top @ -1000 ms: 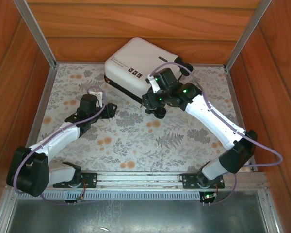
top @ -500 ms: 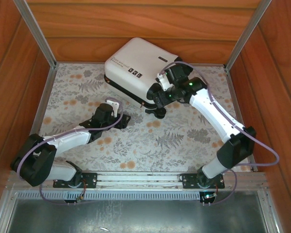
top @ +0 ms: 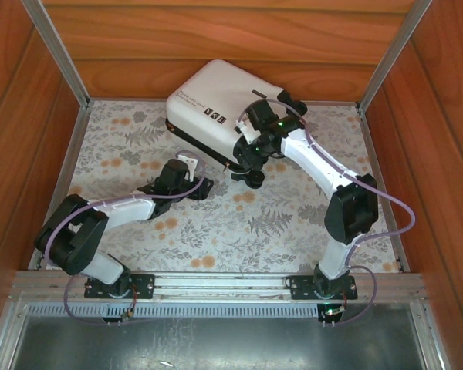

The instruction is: Pack the luggage

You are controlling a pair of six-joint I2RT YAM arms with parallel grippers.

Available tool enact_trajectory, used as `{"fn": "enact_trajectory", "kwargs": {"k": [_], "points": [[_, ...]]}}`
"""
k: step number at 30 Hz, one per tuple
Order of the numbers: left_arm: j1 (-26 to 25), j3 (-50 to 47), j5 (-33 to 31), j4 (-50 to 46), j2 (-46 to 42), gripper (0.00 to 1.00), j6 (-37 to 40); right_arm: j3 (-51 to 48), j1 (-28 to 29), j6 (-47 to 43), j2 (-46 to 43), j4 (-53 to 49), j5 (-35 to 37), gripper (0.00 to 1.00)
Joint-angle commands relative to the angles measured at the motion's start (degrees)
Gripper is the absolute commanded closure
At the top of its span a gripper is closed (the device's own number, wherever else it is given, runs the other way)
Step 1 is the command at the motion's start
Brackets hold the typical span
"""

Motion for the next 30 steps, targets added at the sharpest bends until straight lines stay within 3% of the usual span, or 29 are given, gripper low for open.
{"fn": "enact_trajectory", "kwargs": {"k": [1,4,13,22,27,30], "points": [[-0.14,1.35,1.02,1.09,0.53,0.33,0.21,2.06,-0.23,-2.02,0.78,0.04,1.09,0.2],[0.0,1.35,0.69,1.16,0.38,0.33,0.03,3.06,-0.36,-3.43,1.1,0.46,1.58,0.23],[0.14,1.12,4.55,1.44,-0.78,0.33,6.43,4.75,-0.27,-5.02,3.73,-2.02,-2.21,0.56],[7.17,-3.46,8.08,1.31,-5.92,0.3,8.92,4.99,0.06,-4.66,3.6,-2.7,-1.11,0.77],[7.8,-5.99,13.34,1.23,-11.56,0.27,13.52,8.02,1.33,-3.72,4.09,-5.04,0.54,1.0],[7.8,-6.17,15.96,1.24,-13.14,0.28,15.97,10.84,2.85,-3.04,4.38,-6.85,1.16,1.0]]}}
